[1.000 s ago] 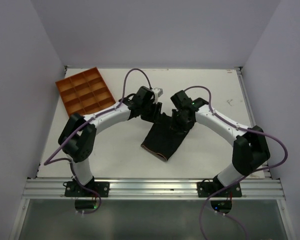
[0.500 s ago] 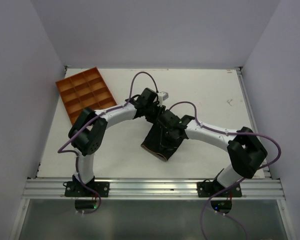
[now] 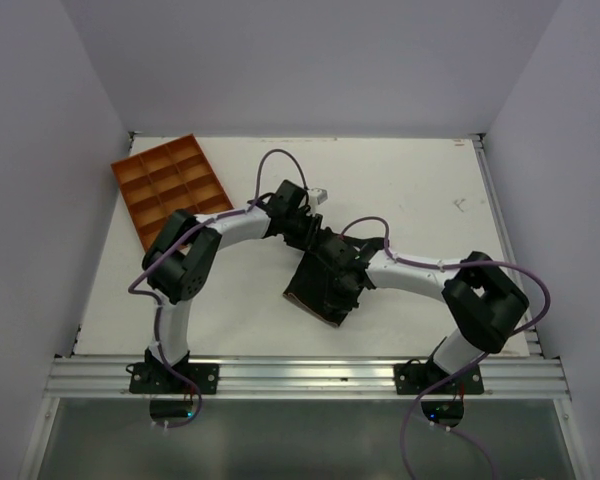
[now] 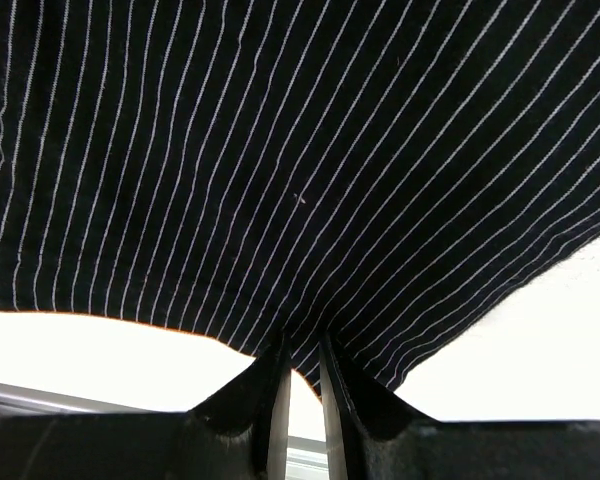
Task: Roll the underwear
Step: Fold the underwear
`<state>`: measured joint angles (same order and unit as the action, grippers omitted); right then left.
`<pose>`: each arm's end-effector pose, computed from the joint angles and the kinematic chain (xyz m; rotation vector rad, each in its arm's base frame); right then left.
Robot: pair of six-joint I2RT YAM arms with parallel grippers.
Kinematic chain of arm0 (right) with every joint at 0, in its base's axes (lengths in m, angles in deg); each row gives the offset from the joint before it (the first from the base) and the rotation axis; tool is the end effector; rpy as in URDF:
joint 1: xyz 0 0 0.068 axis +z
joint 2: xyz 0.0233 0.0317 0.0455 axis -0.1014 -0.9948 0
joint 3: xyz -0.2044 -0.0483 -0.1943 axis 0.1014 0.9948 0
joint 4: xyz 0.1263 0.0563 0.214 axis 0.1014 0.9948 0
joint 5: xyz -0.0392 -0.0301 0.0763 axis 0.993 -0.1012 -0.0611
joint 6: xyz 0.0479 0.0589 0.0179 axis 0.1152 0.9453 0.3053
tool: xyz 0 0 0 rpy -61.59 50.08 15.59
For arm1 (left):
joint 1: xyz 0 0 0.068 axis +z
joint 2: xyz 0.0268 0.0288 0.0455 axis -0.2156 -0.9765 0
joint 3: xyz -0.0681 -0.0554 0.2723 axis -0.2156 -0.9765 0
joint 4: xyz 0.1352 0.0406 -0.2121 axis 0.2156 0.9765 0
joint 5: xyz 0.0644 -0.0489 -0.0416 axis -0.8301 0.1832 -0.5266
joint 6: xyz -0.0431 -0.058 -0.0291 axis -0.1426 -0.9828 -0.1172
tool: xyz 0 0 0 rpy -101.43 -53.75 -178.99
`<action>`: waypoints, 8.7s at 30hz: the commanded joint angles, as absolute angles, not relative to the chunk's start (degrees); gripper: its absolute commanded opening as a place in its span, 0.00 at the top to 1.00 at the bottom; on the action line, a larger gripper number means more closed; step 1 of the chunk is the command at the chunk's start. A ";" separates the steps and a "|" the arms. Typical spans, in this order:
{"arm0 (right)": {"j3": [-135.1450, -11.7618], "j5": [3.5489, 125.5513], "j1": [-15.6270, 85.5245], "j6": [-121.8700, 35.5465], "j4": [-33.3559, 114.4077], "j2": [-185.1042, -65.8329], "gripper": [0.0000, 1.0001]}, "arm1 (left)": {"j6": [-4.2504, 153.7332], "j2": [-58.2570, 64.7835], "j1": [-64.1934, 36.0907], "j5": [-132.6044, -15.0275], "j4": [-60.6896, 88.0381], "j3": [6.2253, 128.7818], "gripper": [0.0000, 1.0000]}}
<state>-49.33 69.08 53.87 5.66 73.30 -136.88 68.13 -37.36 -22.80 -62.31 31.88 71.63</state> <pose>0.1904 0.2173 0.1450 0.1867 2.9865 0.3735 0.3463 -0.2723 0.1441 0.5342 2.6037 -0.7799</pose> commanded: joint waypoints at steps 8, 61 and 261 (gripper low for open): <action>-50.72 74.91 54.95 3.90 81.32 -134.04 0.78 | 67.87 -34.45 -22.09 -62.92 29.32 66.97 0.60; -55.83 78.34 56.18 7.94 86.87 -125.68 0.67 | 64.96 -37.69 -22.01 -71.44 41.79 78.74 0.52; -43.52 84.85 78.16 -8.58 76.23 -119.09 1.00 | 50.80 -29.44 -27.01 -52.45 12.42 52.11 1.00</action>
